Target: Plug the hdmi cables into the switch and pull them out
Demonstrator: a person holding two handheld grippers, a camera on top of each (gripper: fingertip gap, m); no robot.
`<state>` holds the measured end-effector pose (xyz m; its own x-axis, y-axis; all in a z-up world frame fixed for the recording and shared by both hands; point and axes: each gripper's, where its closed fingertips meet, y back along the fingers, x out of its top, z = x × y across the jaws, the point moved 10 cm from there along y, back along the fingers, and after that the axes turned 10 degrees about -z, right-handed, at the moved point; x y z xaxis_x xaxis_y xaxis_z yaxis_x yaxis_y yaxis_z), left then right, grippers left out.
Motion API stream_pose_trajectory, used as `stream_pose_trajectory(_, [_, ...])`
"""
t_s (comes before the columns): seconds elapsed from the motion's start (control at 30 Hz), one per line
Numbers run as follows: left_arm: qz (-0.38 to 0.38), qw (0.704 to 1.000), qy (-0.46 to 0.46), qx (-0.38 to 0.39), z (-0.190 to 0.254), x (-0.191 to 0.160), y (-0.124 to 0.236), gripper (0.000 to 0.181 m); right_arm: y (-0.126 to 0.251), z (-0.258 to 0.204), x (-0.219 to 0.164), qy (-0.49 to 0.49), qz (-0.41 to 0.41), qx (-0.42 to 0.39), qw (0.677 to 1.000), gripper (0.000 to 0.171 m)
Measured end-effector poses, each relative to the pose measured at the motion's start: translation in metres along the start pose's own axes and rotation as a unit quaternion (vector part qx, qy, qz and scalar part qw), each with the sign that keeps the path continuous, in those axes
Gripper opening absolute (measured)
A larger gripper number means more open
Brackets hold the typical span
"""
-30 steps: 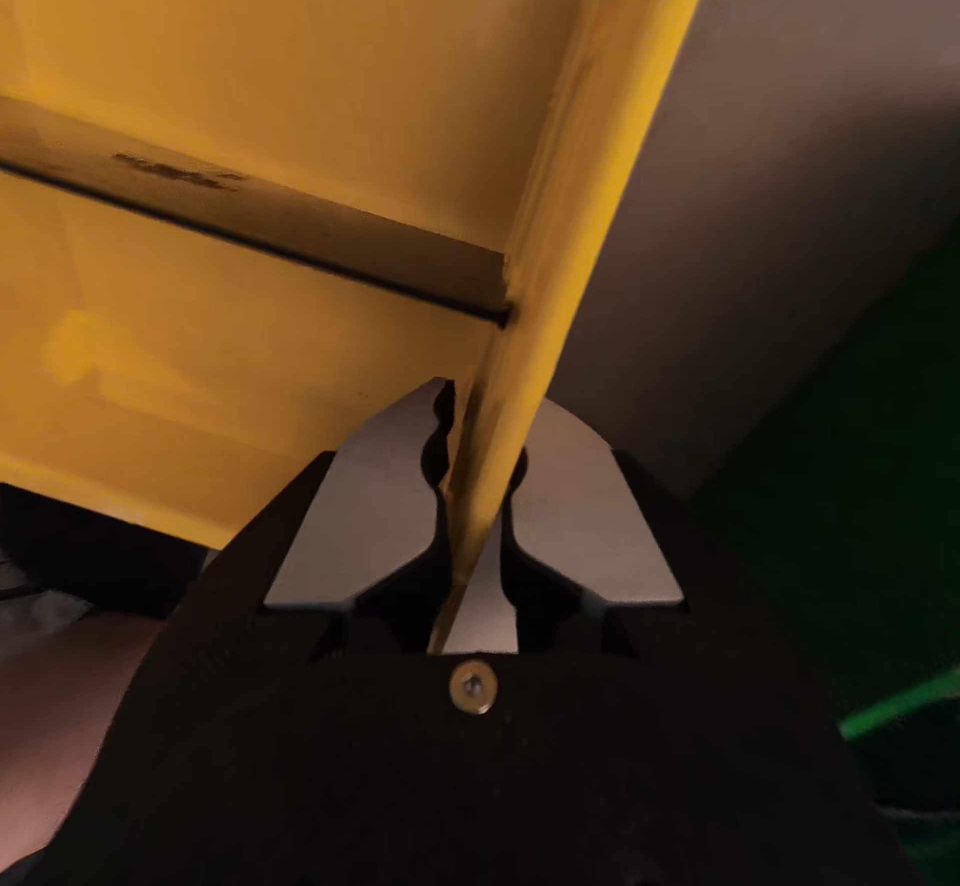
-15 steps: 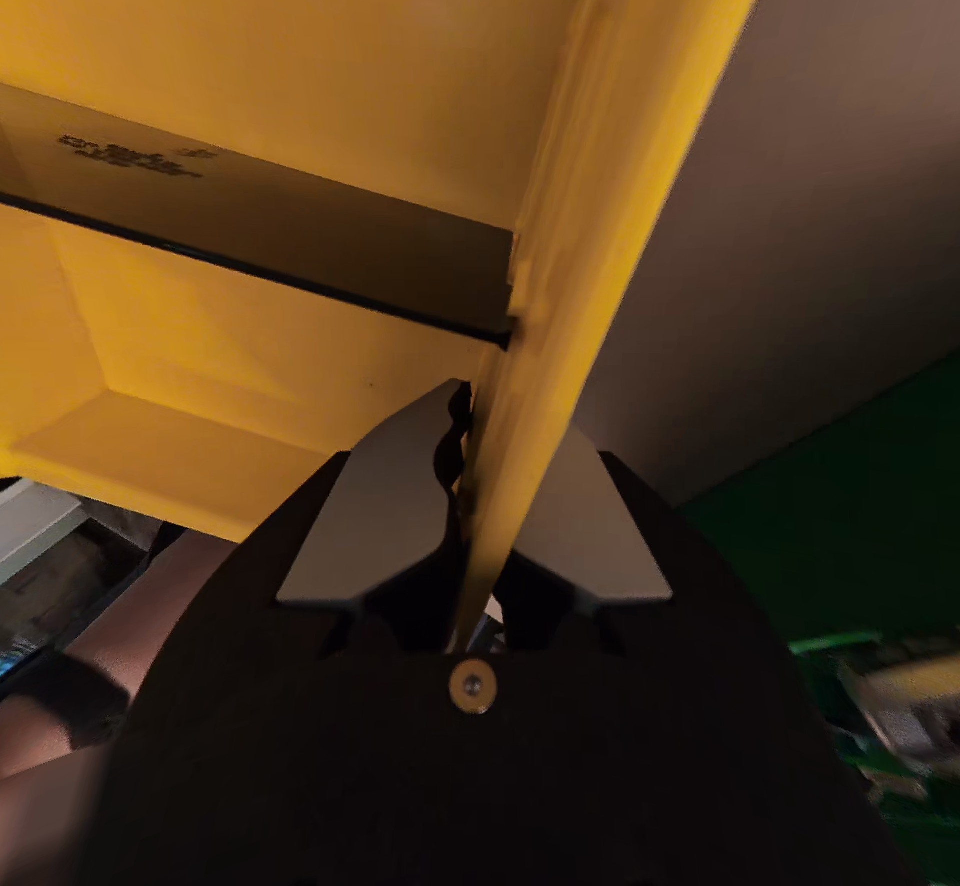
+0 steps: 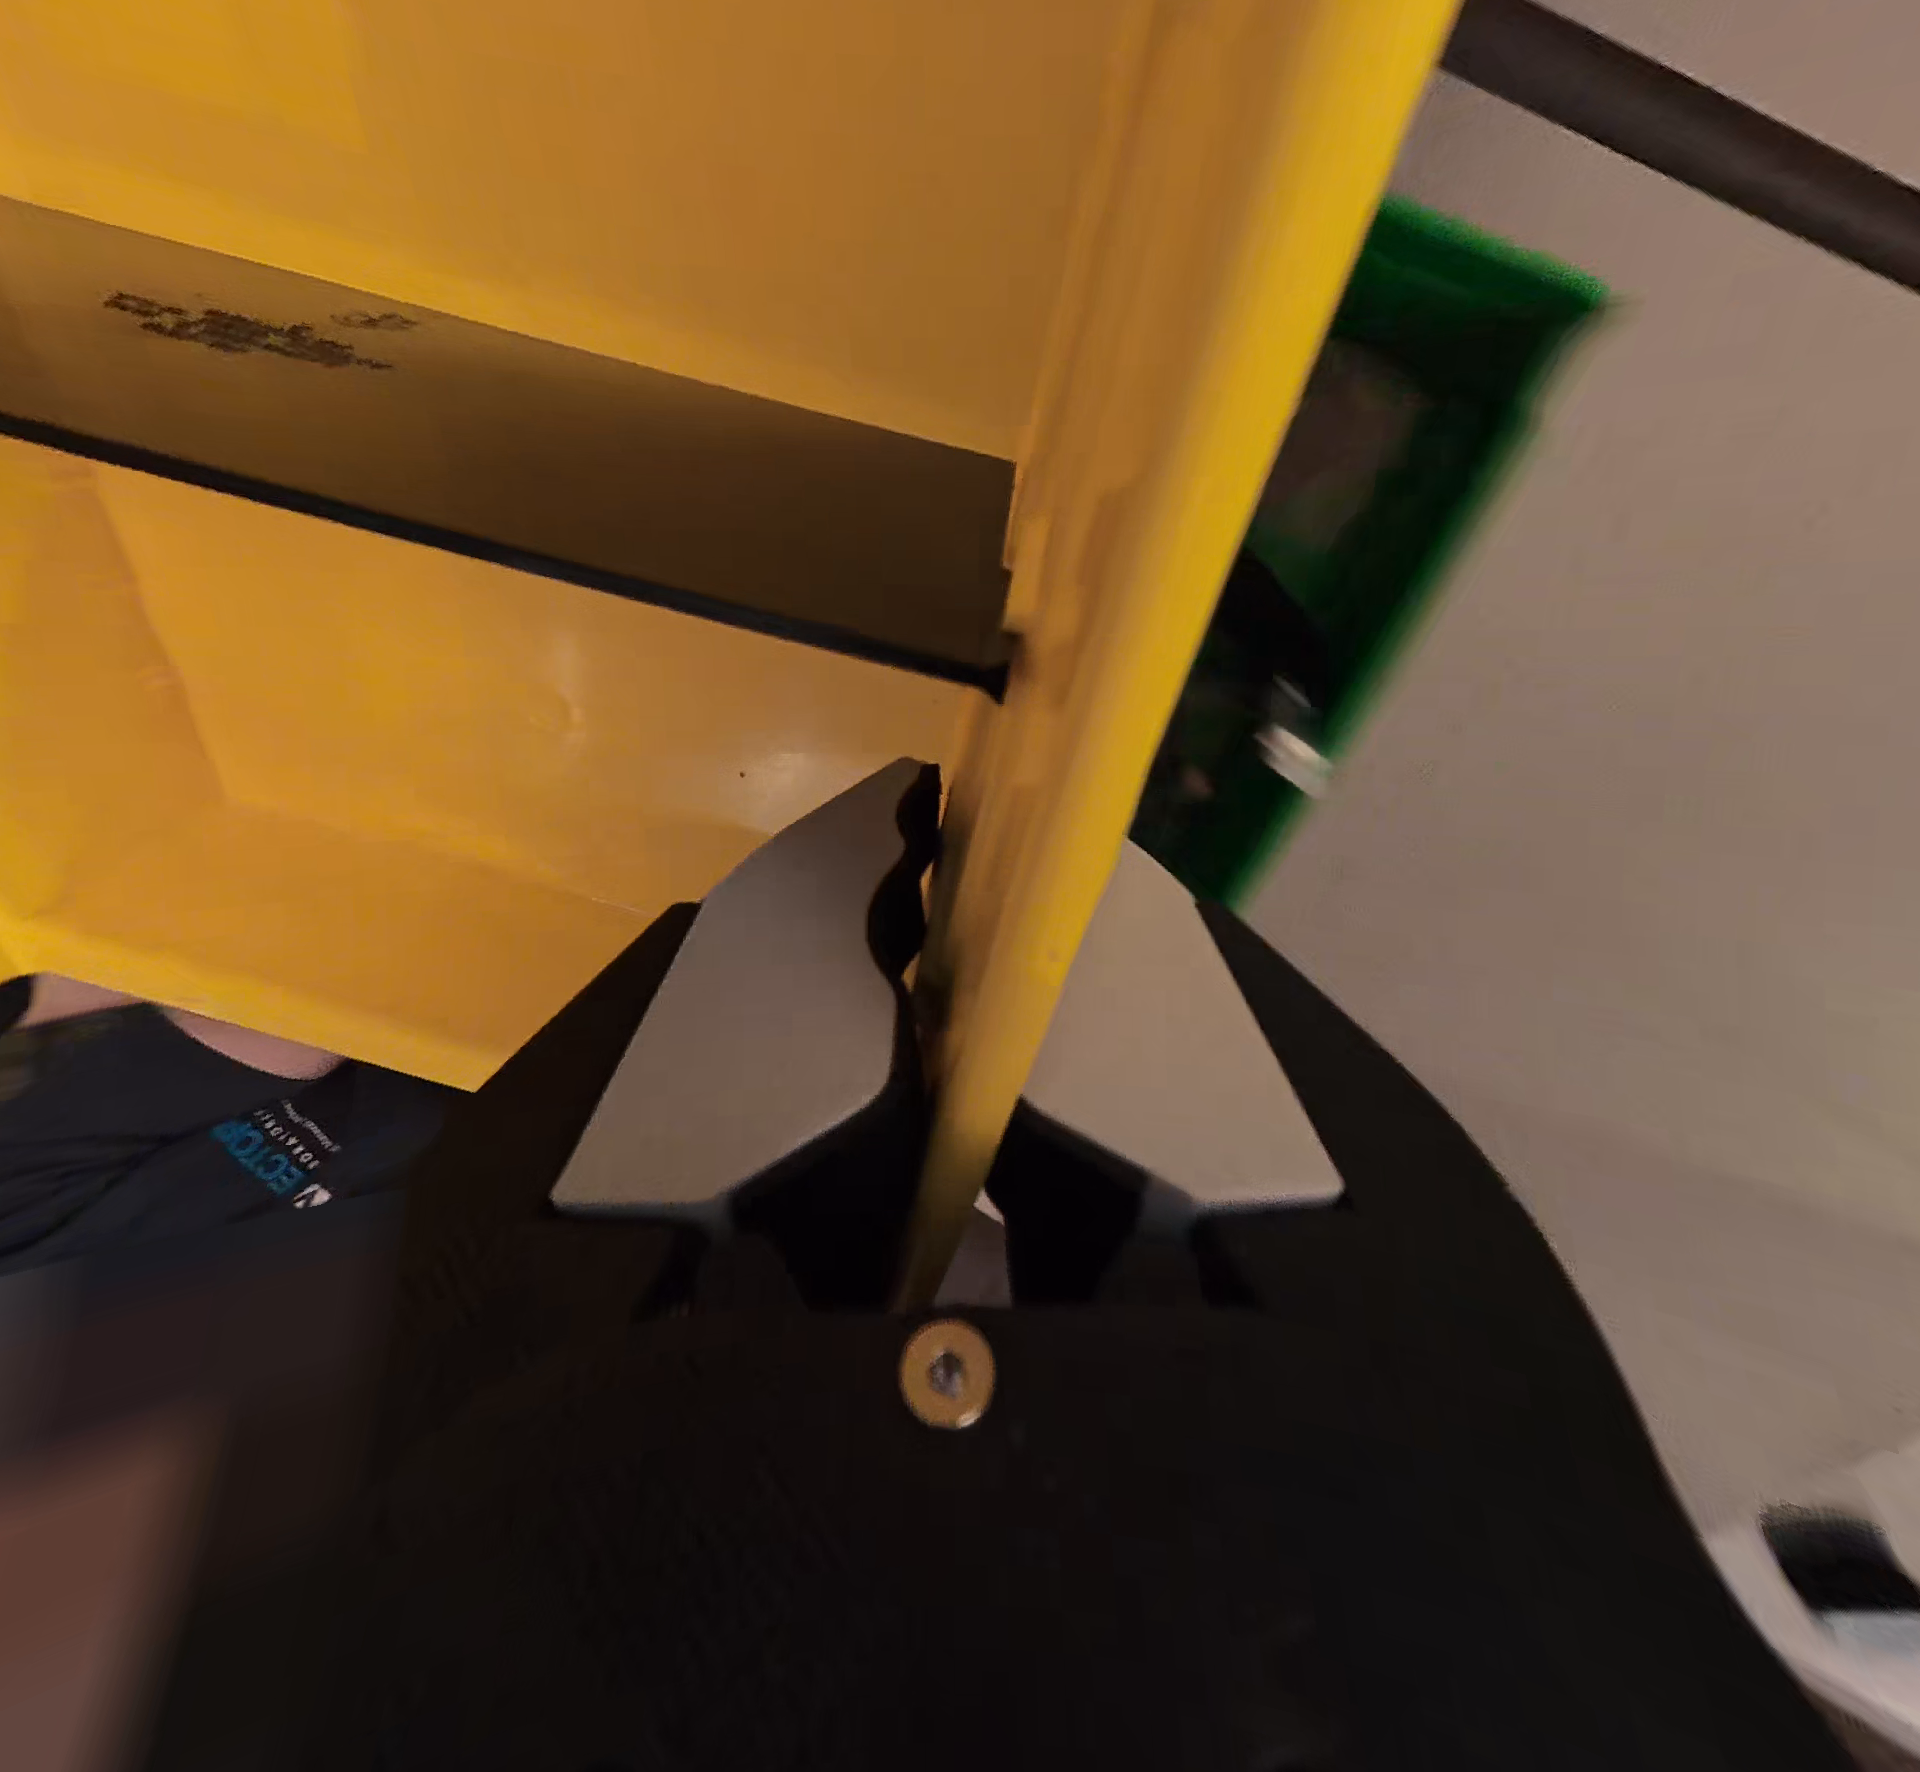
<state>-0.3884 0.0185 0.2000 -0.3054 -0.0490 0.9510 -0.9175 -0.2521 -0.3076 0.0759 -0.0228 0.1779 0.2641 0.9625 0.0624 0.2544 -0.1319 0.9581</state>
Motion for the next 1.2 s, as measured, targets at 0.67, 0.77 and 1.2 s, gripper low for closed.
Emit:
stream_pose_trajectory(0.67, [-0.141, 0.988, -0.053, 0.035, 0.003, -0.038, -0.062, 0.028, -0.116, 0.321, -0.248, -0.268, -0.053, -0.026, 0.962, 0.003])
stream_pose_trajectory(0.77, [-0.182, 0.979, -0.071, 0.051, 0.003, -0.047, -0.072, 0.029, -0.129, 0.310, -0.218, -0.219, -0.076, -0.025, 0.972, 0.003])
stream_pose_trajectory(1.2, [-0.324, 0.940, -0.103, 0.039, 0.007, -0.084, -0.102, 0.036, -0.136, 0.301, -0.189, -0.157, -0.084, -0.072, 0.981, 0.020])
